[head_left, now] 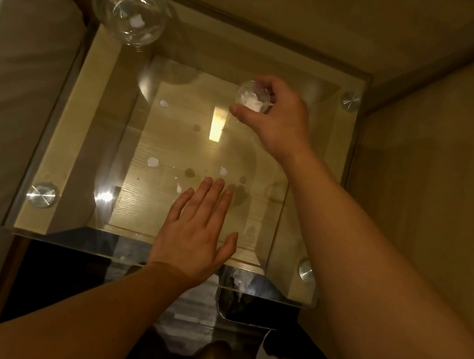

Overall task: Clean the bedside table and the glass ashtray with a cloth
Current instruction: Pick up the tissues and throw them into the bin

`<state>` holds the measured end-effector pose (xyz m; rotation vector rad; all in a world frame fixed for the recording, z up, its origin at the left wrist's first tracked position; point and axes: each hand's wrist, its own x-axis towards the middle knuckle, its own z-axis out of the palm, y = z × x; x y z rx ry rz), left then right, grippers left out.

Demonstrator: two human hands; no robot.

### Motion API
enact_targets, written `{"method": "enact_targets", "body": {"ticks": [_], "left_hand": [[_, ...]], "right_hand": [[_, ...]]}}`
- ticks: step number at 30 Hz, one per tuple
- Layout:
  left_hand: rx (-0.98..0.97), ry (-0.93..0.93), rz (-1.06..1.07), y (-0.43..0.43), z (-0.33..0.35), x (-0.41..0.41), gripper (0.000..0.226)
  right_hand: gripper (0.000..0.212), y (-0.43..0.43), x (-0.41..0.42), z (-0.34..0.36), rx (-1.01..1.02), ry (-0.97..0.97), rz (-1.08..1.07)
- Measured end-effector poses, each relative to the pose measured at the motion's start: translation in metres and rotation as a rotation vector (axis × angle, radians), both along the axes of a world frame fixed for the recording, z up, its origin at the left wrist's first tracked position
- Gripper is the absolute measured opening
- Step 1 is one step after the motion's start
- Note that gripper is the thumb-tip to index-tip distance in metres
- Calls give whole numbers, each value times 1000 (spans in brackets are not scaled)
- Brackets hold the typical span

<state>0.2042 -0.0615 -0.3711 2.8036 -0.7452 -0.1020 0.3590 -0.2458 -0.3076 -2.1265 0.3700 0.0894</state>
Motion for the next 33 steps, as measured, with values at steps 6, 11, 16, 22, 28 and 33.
{"method": "enact_targets", "body": {"ticks": [6, 11, 16, 22, 28, 33], "left_hand": [[12, 2, -8, 1, 1, 2, 75], [22, 8, -2, 1, 4, 2, 76], [13, -19, -5, 0, 5, 2, 73], [-39, -31, 7, 0, -2, 1, 72], [-54, -24, 16, 1, -2, -1, 71], [-55, -7, 14, 0, 1, -2, 71]], "right_hand": [[62, -13, -42, 22, 15, -70, -88], [61, -29, -126, 44, 77, -94, -211], [63, -31, -236, 51, 98, -10, -340], [53, -2, -350, 42, 113, 77, -481], [54, 27, -393, -24, 120, 187, -642], [65, 27, -386, -88, 62, 356, -642]]}}
